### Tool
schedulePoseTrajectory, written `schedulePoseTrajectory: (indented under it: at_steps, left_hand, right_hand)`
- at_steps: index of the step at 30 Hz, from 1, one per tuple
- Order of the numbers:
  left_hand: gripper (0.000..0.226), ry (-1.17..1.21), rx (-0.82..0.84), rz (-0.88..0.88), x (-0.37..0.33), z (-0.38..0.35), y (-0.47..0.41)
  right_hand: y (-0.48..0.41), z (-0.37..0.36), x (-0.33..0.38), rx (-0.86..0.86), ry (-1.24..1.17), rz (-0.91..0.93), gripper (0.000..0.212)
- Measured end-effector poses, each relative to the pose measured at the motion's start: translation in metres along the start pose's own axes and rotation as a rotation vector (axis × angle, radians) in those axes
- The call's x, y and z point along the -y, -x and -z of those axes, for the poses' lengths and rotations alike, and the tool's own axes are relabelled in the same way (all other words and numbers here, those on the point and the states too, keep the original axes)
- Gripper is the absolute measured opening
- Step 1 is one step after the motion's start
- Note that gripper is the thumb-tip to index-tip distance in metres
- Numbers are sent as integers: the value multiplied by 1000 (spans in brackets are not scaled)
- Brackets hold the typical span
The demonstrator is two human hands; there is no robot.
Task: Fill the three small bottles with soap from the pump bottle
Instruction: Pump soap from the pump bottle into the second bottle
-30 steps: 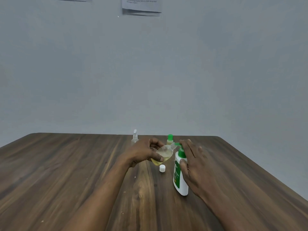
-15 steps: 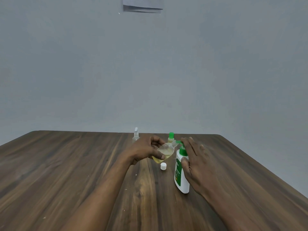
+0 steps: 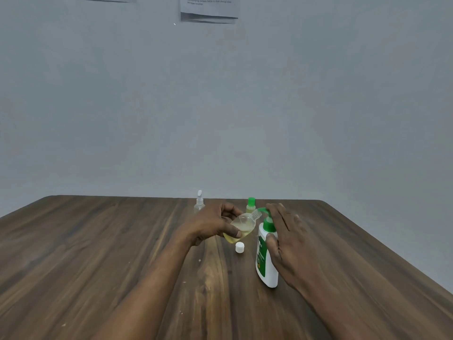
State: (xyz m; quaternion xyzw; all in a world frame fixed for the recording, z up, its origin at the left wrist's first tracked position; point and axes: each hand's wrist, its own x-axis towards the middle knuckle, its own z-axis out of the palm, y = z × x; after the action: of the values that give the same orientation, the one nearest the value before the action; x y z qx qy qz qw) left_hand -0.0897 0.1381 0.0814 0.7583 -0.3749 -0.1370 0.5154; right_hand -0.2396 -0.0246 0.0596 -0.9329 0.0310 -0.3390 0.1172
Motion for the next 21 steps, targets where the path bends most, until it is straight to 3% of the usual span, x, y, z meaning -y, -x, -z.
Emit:
schedulePoseTrajectory:
  at_steps: [21]
  left_hand:
    - [43, 21, -4, 8, 3, 2, -2]
  right_hand:
    - [0, 2, 2, 32, 45, 1, 57]
